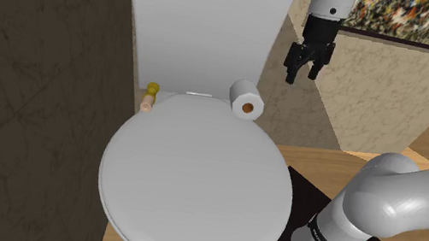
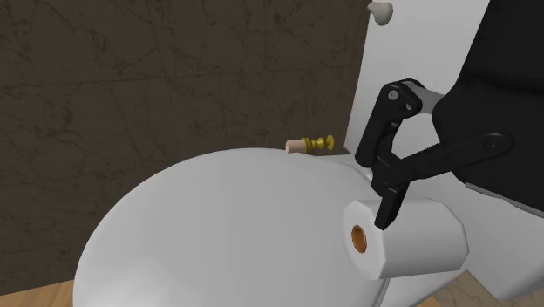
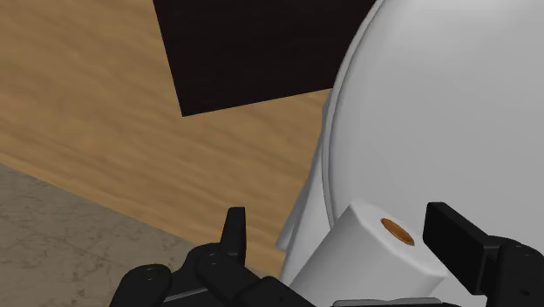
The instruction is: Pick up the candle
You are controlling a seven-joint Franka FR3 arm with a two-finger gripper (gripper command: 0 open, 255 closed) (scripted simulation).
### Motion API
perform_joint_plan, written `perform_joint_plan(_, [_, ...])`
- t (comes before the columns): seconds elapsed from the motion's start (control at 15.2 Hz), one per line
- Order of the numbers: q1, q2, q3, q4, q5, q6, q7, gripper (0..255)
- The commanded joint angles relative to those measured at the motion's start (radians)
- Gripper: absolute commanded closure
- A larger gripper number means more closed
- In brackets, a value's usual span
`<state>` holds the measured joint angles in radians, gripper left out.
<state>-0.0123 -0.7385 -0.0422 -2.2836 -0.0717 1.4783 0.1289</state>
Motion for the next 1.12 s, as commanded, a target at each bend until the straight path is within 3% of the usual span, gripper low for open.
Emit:
perform_joint_plan(0.0, [0.0,0.0,0.0,0.0,0.0,0.0,0.0,0])
perform_joint_plan(0.53, [0.033,0.244,0.15,0.126,0.042,0.076,0.183,0])
perform_joint_plan(1.06, [0.06,0.54,0.276,0.339,0.014,0.103,0.37,0])
